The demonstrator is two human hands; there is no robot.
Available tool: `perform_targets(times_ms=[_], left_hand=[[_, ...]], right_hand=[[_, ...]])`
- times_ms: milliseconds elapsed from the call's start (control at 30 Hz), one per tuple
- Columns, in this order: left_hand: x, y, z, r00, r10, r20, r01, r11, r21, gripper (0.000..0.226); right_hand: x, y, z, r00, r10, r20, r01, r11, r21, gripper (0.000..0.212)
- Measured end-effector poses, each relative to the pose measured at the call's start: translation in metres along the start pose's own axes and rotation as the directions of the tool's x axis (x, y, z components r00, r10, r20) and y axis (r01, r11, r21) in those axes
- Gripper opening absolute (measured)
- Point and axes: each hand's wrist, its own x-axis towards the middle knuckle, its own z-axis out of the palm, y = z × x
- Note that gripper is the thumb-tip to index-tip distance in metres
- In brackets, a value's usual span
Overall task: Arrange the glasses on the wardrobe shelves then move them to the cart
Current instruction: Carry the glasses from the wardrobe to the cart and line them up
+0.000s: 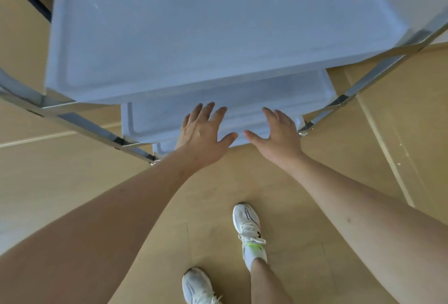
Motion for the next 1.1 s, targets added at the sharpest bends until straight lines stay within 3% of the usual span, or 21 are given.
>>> perform_targets(times_ms=[300,700,1100], left_hand=[[-0.072,0.074,-0.102,0.991,0.135,-0.004,-0.135,0.991,0.001,0.069],[-0.068,0.206,-0.266,0.941,0.310,-0.137,-0.292,0.947,0.132,0.064],[-0.021,0.390,-0.374,0.830,0.493,-0.259,-0.456,0.869,0.194,0.064]], right_hand=[[-0.109,-0.049,-0.085,0.998,0.039,-0.048,-0.033,0.993,0.113,0.087],[-0.162,-0.091,-0.272,0.968,0.005,-0.253,0.042,0.983,0.180,0.086],[-0.165,-0.069,-0.482,0.839,-0.049,-0.542,0.105,0.992,0.073,0.087]])
